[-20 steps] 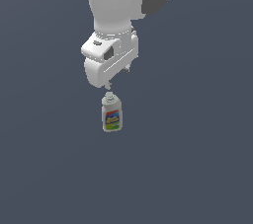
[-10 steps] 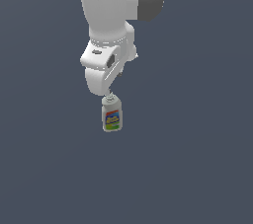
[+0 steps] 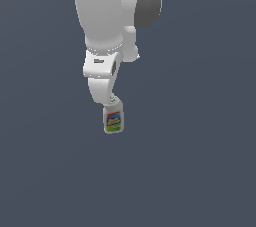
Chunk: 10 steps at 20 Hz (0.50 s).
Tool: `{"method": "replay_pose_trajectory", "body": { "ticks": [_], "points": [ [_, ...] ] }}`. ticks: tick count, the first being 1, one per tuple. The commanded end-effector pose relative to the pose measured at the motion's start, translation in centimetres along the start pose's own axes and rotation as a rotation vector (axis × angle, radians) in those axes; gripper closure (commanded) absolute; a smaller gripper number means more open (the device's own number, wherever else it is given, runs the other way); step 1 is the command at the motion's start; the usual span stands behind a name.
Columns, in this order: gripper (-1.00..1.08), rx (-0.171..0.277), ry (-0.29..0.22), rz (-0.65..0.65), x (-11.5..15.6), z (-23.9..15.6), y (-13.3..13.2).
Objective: Pick up the object and move it to a goal position.
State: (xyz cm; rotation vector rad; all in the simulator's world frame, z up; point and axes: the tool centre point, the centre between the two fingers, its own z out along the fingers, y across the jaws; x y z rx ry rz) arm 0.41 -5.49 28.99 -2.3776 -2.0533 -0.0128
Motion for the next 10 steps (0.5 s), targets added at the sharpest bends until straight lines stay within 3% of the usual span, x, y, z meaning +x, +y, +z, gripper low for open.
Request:
{"method": "replay_pose_trajectory", "body": {
  "ticks": [1, 10],
  "points": [
    [-0.92, 0.001, -0.002, -0.052, -0.26, 0.25, 0.24],
    [-0.92, 0.005, -0.005, -0.167, -0.84, 0.84, 0.75]
  ]
}}
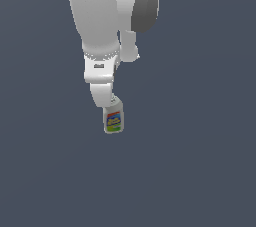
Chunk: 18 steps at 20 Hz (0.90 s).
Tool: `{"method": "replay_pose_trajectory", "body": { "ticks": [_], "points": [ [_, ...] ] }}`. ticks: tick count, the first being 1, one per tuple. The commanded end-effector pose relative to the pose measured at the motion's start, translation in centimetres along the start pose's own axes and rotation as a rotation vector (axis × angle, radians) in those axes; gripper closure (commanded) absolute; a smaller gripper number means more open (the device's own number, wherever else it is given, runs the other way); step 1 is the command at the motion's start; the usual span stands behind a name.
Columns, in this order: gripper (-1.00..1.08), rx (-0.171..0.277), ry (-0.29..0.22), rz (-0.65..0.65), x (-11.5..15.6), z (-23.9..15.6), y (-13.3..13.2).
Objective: Pick up the object and move it to a goal position.
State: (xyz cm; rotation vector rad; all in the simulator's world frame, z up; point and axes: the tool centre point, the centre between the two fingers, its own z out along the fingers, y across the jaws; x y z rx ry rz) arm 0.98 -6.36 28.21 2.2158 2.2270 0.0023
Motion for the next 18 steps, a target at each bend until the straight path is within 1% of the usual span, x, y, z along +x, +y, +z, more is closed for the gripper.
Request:
{"method": "replay_pose_trajectory", "body": {
  "ticks": [1, 10, 18],
  "points": [
    [-0.92, 0.001, -0.001, -0.022, -0.1, 0.1, 0.1],
    [-0.92, 0.001, -0.001, -0.033, -0.2, 0.5, 0.1],
    [-0.92, 0.001, -0.001, -0.036, -0.2, 3.8, 0.0]
  ]
}}
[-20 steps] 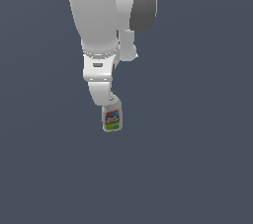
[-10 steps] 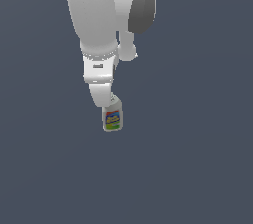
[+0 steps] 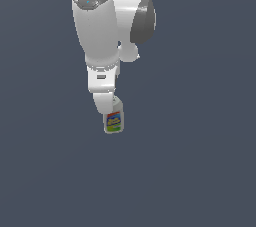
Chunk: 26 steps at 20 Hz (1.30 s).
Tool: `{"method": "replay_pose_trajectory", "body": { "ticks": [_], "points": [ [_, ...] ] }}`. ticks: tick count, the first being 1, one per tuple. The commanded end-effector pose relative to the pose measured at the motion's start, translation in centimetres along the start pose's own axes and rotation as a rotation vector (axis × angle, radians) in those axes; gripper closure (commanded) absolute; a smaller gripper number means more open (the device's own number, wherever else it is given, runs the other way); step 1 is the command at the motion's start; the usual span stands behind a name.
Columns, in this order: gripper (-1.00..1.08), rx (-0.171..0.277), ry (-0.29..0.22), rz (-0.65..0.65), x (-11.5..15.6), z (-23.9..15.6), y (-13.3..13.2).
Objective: Pick up the object and move it to a goal position.
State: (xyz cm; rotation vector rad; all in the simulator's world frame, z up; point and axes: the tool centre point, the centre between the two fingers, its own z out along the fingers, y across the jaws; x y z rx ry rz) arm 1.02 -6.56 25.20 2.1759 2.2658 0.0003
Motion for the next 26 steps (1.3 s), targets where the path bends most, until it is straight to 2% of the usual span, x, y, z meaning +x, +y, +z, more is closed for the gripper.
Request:
{"method": "replay_pose_trajectory", "body": {
  "ticks": [1, 7, 8, 20, 26],
  "points": [
    [-0.92, 0.000, 0.000, -0.001, 0.0, 1.1, 0.0],
    [-0.92, 0.000, 0.000, -0.002, 0.0, 2.2, 0.1],
    [1.08, 0.000, 0.000, -0.002, 0.0, 2.2, 0.1],
    [1.08, -0.001, 0.000, -0.002, -0.1, 2.0, 0.0],
    [1.08, -0.001, 0.000, -0.002, -1.2, 1.1, -1.2]
  ]
}}
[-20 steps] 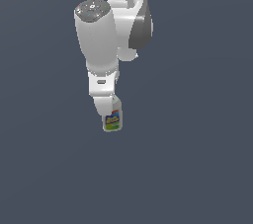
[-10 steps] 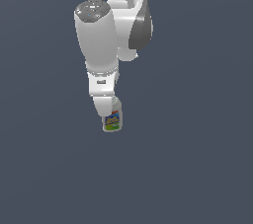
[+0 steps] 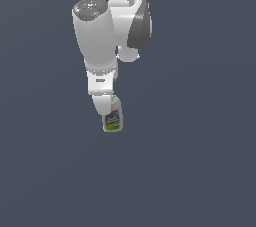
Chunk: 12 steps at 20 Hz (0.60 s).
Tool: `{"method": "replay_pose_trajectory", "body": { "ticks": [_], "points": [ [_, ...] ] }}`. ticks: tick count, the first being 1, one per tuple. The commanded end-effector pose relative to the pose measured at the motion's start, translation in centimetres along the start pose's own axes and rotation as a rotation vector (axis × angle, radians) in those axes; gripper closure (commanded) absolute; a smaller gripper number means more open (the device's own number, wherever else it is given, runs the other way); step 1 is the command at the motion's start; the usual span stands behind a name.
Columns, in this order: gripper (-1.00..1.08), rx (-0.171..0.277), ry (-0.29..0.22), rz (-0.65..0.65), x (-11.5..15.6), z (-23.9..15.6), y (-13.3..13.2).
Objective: Pick up the object and move it to a goal position.
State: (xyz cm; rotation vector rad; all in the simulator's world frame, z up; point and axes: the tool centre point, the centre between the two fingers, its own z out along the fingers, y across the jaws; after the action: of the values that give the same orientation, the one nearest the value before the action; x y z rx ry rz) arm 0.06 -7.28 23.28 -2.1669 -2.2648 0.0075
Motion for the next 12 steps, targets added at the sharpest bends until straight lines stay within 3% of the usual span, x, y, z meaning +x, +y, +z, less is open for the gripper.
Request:
{"method": "replay_pose_trajectory", "body": {
  "ticks": [1, 12],
  "points": [
    [1.08, -0.009, -0.002, 0.002, -0.8, -1.1, -0.6],
    [1.08, -0.010, 0.001, 0.002, -7.0, -6.2, -7.3]
  ]
}}
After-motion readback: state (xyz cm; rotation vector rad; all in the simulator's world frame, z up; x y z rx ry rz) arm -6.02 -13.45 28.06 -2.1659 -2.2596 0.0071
